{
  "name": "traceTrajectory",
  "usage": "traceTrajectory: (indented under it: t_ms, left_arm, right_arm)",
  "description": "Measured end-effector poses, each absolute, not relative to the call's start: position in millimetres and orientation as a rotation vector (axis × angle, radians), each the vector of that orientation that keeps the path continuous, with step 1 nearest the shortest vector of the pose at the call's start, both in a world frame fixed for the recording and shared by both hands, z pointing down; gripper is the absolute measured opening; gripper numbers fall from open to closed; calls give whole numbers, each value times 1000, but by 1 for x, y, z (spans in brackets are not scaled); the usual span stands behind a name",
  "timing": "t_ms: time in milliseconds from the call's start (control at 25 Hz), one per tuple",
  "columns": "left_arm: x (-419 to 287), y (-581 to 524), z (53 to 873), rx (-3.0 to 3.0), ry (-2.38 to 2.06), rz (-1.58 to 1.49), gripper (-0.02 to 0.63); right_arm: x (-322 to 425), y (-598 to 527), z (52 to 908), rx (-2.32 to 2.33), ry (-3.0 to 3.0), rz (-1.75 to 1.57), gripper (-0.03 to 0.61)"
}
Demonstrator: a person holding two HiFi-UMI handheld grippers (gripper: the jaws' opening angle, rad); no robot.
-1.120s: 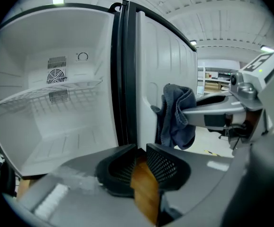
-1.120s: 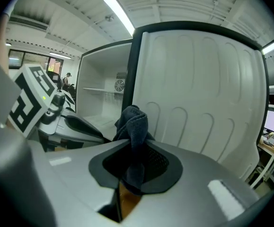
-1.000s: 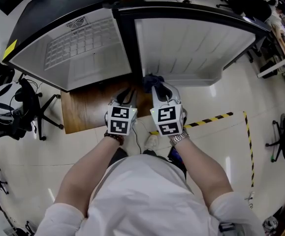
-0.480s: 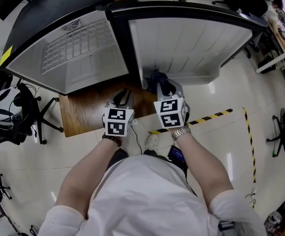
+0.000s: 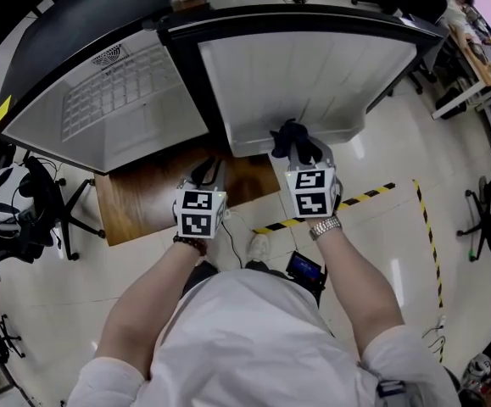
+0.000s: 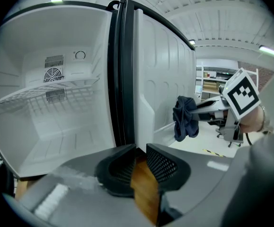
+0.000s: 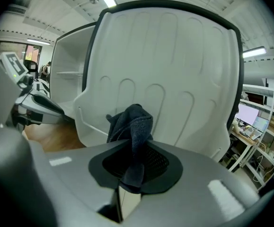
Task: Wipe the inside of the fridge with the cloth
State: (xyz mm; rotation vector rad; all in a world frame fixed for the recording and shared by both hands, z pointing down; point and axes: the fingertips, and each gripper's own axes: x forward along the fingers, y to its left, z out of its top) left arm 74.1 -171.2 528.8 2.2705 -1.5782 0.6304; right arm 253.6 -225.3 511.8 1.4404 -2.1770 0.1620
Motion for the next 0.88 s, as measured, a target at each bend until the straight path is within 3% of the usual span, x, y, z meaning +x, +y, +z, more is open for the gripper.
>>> traceTrajectory:
  t_ms: [880]
  left_arm:
    - [89, -169, 524, 2288, -1584, 648, 74]
  right_arm:
    - [381, -245, 512, 1600, -1972, 117, 55]
